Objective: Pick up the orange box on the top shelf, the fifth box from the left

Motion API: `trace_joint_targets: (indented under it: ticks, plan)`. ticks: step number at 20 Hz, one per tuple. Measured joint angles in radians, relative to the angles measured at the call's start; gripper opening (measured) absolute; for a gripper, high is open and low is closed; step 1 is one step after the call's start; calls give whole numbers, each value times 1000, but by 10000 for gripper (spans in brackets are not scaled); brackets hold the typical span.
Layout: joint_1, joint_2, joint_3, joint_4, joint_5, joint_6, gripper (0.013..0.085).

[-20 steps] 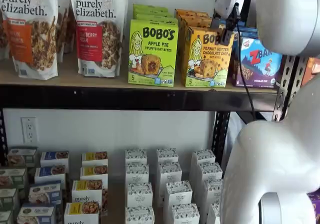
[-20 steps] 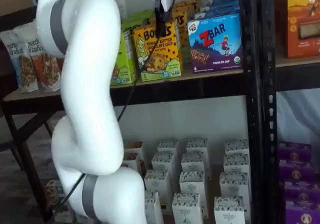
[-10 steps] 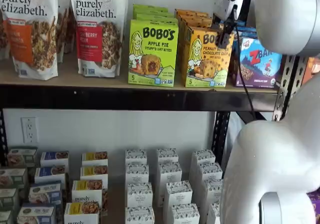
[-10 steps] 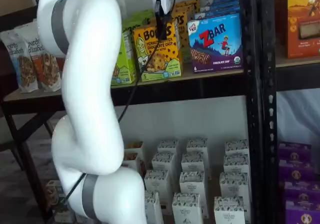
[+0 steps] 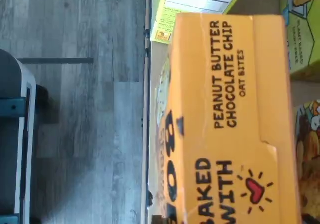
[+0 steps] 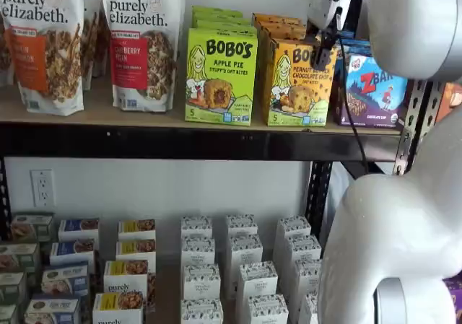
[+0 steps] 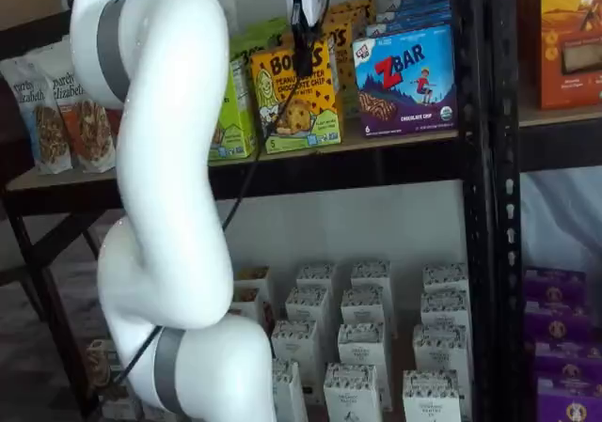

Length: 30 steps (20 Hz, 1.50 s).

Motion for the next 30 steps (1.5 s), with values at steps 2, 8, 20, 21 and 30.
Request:
trace_joint_targets:
  ticks: [2,8,20,21,30]
  plan:
    - [-1,-1,1,1,-1,-1,610]
    - [1,-2,-1,-6,0,0,610]
    - [8,-5,11,-18,-2,3,450]
    - [8,-5,11,-18,-3,3,410]
    - [10,-14,26,-23,-16,3,370]
